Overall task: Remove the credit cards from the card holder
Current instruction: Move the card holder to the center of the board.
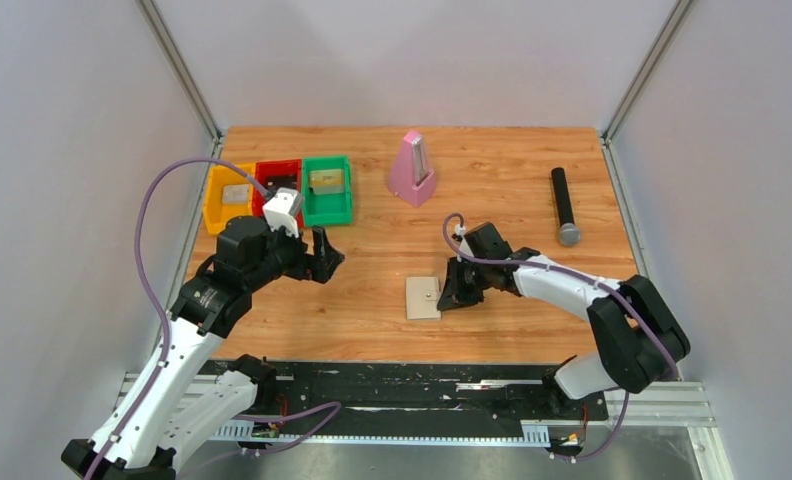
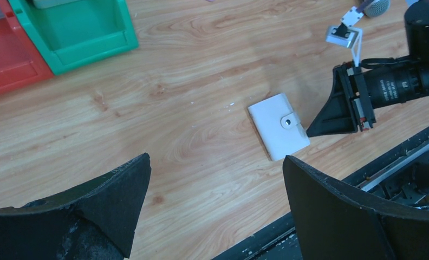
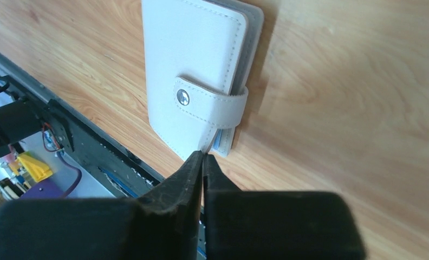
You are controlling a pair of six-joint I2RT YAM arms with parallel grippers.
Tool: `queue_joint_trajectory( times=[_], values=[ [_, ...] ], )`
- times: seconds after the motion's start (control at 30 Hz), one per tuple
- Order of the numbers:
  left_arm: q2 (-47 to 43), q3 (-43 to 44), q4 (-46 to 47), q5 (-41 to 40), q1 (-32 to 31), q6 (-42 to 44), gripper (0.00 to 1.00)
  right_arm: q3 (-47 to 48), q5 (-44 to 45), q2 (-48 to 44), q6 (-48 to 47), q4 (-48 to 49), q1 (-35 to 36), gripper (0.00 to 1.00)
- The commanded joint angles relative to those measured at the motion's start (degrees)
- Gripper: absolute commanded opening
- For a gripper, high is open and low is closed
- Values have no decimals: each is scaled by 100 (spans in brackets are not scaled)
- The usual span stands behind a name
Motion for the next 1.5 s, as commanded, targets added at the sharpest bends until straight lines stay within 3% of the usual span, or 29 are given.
queue_joint_trajectory(
  times=[0.0, 0.4, 0.8, 1.0, 1.47],
  values=[
    [32, -87, 7, -123, -1, -176, 100, -16, 639, -500, 92, -486, 46, 14],
    [184, 23, -204, -527, -1, -75, 100, 968, 2401, -843, 1427, -1413, 705, 22],
    [-399, -100, -96, -474, -1, -141, 100, 2564, 4105, 854, 1886, -2419, 1899, 31],
    [-519, -114, -125, -546, -1, -144, 100, 2985, 4380, 1493, 1938, -2778, 2056, 33],
    [-520, -139, -73, -472, -1, -164, 99, 3009, 4538, 1919, 1874, -2797, 2096, 38]
  ],
)
